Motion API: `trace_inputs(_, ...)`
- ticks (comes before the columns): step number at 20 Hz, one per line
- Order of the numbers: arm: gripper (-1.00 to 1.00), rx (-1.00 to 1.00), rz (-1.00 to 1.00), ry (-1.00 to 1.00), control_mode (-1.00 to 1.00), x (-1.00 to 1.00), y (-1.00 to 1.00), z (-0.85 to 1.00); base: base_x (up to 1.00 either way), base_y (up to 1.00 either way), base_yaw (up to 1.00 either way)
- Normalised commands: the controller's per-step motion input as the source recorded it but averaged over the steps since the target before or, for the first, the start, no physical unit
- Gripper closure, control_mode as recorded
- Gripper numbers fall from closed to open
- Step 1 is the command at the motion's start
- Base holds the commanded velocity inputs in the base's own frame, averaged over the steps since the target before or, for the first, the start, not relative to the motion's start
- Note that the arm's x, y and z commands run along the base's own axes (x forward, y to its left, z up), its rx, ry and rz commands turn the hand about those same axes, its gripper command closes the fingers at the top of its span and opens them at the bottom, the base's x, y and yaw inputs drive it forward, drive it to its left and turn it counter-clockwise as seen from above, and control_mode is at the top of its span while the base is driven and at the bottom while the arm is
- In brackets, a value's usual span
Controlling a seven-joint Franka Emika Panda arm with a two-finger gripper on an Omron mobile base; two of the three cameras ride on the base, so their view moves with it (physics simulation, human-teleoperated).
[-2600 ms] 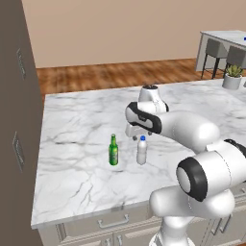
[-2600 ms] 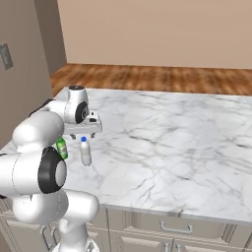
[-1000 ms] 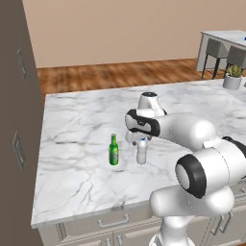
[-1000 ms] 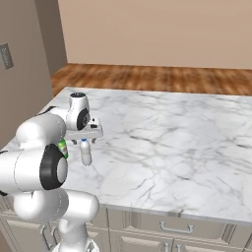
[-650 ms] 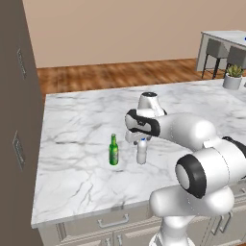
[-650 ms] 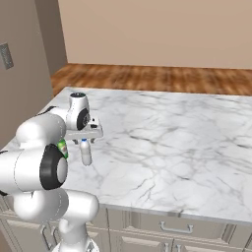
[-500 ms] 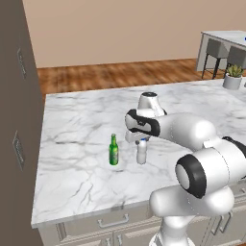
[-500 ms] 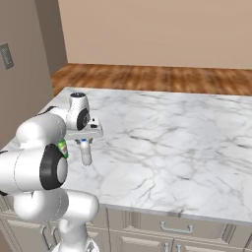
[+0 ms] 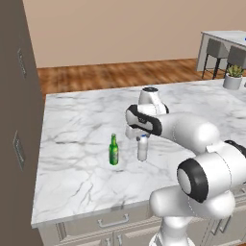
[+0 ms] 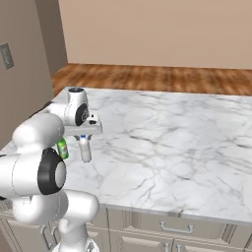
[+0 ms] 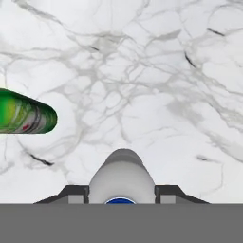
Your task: Place the drinks on the dining counter in a tight cluster.
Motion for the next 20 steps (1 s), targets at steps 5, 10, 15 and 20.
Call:
trace_inputs(5, 1.0, -0.01, -0.04, 0.0, -1.0, -0.33, -0.28, 0.98, 0.0, 0.0, 0.0)
trace_inputs(10, 1.0, 0.0, -0.03, 0.0, -1.0, -0.5, -0.44, 1.0, 0.0, 0.0, 0.0)
trace_inputs(15, 1.0, 0.0, -0.01, -0.05, -1.0, -0.58, -0.3, 0.85, 0.0, 0.0, 0.0)
trace_inputs(20, 1.0, 0.0, 0.0, -0.18, -1.0, -0.53, -0.18, 0.64, 0.0, 0.0, 0.0)
